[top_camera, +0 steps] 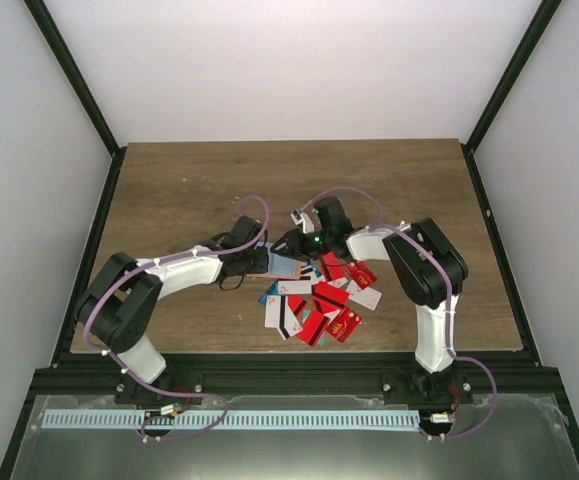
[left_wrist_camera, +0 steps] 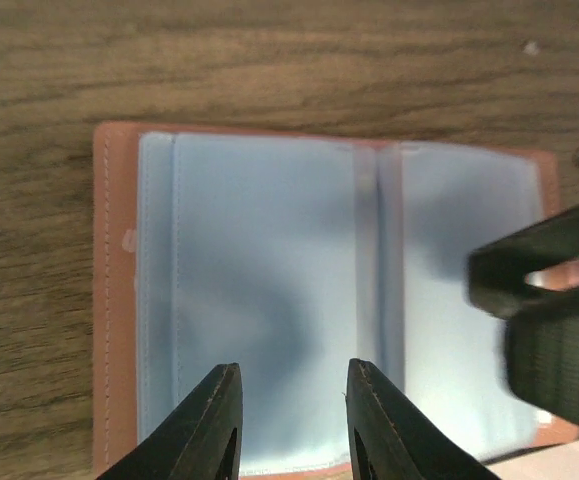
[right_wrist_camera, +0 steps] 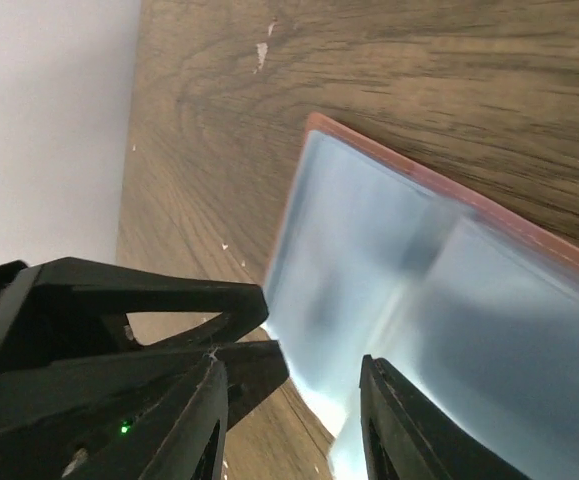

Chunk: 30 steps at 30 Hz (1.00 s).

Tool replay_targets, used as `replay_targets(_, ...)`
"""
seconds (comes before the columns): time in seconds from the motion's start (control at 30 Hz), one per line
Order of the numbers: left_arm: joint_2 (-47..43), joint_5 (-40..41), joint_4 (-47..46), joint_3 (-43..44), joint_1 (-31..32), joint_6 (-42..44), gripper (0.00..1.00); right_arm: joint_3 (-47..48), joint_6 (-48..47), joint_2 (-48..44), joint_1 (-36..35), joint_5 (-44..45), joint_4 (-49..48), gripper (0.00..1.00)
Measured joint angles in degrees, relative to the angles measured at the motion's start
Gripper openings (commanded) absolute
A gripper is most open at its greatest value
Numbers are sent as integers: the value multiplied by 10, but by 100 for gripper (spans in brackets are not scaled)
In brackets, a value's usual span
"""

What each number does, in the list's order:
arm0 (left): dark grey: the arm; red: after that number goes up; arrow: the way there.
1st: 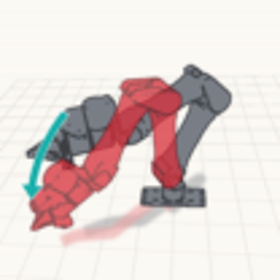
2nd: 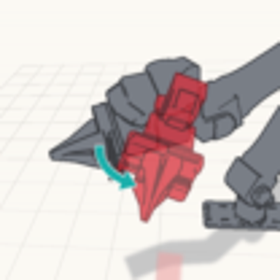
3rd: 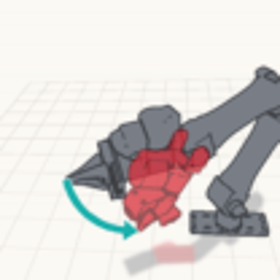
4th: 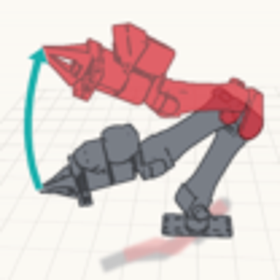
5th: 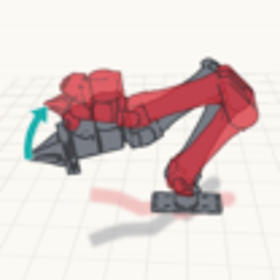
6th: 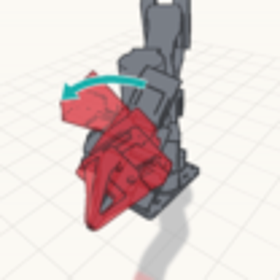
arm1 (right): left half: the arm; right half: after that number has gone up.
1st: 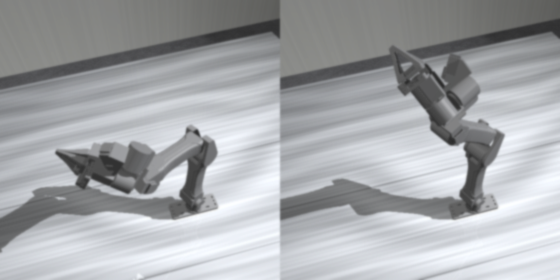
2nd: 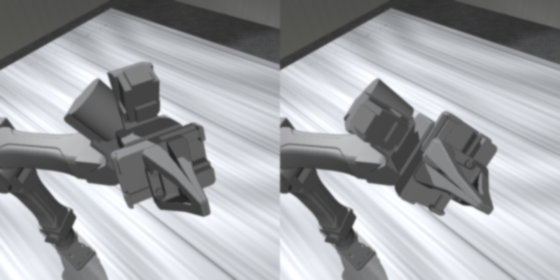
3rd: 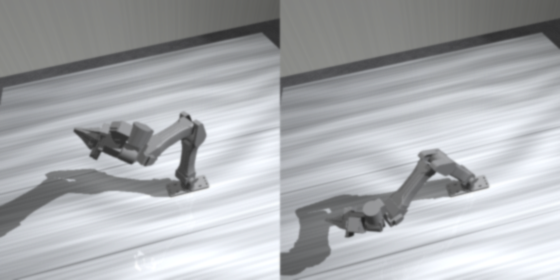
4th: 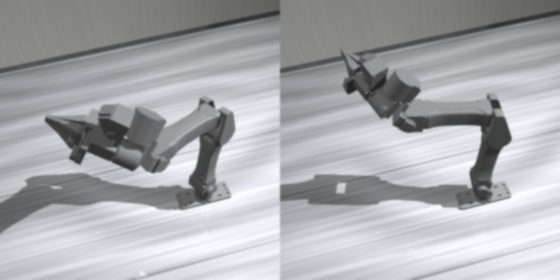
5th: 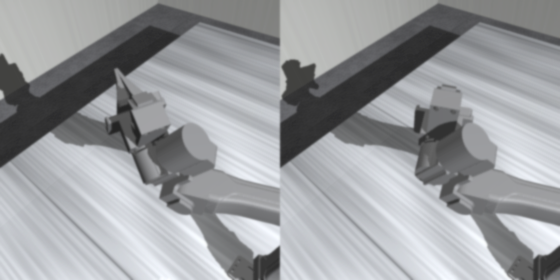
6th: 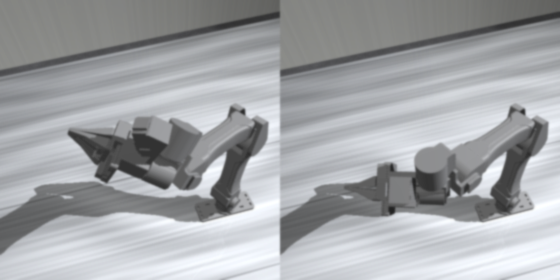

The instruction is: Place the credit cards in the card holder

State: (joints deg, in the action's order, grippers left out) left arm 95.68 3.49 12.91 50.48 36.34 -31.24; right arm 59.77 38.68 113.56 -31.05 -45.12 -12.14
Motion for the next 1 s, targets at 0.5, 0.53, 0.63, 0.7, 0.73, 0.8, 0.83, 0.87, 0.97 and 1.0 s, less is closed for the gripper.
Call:
replay_targets(0.5,-80,-1,1,-44,-16,14,31,24,-7,-4,-29,74,51,38)
replay_targets(0.53,-77,-6,-3,-44,-16,17,31,12,-7,-21,-28,85,58,38)
replay_targets(0.63,-67,-28,-13,-43,-16,26,31,-16,-9,-63,-26,116,70,38)
replay_targets(0.7,-57,-44,-18,-37,-16,31,31,-28,-9,-79,-24,130,74,38)
replay_targets(0.73,-50,-50,-19,-32,-16,33,31,-32,-9,-83,-23,135,74,38)
replay_targets(0.8,-36,-58,-24,-21,-16,38,31,-35,-9,-84,-23,143,75,38)
replay_targets(0.83,-29,-60,-27,-17,-17,41,31,-37,-9,-83,-23,146,76,38)
replay_targets(0.87,-23,-63,-28,-14,-17,43,30,-38,-9,-83,-22,148,78,38)
replay_targets(0.97,-16,-66,-30,-11,-17,45,30,-38,-7,-80,-21,152,79,38)
replay_targets(1.0,-14,-66,-31,-11,-16,45,30,-38,-6,-79,-21,153,79,38)
